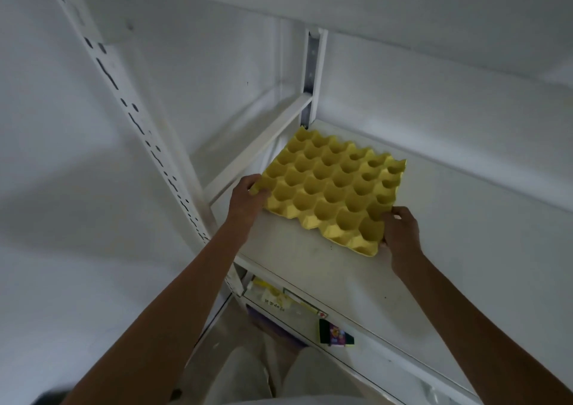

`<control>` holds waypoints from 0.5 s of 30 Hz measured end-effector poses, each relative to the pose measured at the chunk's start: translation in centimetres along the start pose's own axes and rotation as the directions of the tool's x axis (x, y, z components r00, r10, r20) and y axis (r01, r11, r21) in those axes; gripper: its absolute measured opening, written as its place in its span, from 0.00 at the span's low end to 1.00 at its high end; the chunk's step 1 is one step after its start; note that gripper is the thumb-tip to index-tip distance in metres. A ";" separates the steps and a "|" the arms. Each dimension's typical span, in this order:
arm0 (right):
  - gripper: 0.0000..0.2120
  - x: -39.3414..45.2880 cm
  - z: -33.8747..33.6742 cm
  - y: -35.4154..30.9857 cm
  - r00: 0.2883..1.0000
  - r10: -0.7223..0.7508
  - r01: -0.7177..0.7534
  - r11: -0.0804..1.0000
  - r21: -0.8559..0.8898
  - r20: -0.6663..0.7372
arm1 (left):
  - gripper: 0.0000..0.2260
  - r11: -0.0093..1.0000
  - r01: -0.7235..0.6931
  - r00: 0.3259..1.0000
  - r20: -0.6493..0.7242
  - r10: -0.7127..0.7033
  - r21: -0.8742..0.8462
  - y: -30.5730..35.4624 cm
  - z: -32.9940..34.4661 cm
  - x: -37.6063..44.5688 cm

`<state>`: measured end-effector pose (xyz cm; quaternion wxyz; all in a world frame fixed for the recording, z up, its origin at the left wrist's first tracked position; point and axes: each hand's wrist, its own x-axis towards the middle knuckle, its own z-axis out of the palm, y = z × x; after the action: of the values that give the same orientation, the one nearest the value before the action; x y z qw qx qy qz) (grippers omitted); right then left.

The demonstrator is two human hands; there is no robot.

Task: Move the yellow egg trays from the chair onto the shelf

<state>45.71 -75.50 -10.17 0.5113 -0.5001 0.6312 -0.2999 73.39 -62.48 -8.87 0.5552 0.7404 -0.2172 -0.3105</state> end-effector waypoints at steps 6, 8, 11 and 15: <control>0.15 -1.5 0.6 -0.8 0.999 0.009 -0.012 0.997 -0.073 -0.041 | 0.30 0.985 0.036 0.999 0.034 -0.042 0.168 0.7 -0.2 -0.9; 0.16 -2.0 0.6 -1.2 0.999 -0.008 0.003 0.990 -0.143 -0.038 | 0.29 0.948 -0.006 0.997 0.074 -0.019 0.318 1.2 -0.5 -1.1; 0.17 -3.1 0.7 -1.3 0.996 -0.064 0.047 0.965 -0.257 -0.056 | 0.31 0.802 -0.077 0.988 0.155 -0.021 0.593 0.8 -0.9 -2.7; 0.19 -5.5 1.0 -0.4 0.996 -0.095 0.088 0.936 -0.339 -0.002 | 0.38 0.431 -0.274 0.959 0.213 0.186 0.859 -1.6 -1.8 -7.8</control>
<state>46.66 -70.32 -8.23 0.3974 -0.6067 0.6541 -0.2148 69.10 -55.59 -8.39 0.1203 0.8689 -0.4682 -0.1064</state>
